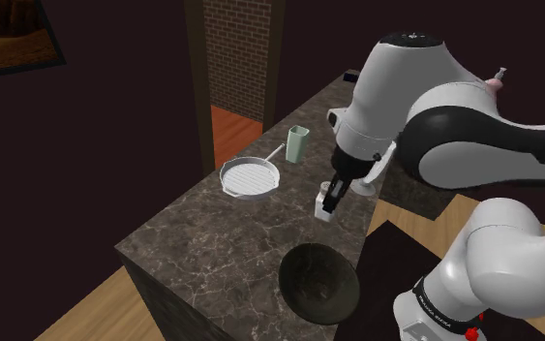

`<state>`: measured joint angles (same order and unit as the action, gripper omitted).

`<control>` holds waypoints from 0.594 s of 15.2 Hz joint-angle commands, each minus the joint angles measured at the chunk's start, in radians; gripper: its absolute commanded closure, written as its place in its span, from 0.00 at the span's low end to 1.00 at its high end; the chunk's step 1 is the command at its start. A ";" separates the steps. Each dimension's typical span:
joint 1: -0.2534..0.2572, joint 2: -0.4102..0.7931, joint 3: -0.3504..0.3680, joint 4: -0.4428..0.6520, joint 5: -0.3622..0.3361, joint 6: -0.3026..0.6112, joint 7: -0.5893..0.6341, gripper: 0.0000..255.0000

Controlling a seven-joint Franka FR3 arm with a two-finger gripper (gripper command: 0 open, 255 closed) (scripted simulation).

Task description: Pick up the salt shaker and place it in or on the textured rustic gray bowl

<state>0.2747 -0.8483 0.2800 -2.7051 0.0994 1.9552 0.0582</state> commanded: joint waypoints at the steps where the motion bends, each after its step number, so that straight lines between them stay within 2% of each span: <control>1: 0.035 -0.035 0.040 -0.011 0.033 -0.026 0.048 1.00; 7: 0.135 -0.096 0.165 0.005 0.135 -0.104 0.196 1.00; 9: 0.150 -0.098 0.188 -0.001 0.153 -0.100 0.219 1.00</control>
<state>0.4152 -0.9415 0.4552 -2.6987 0.2409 1.8532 0.2636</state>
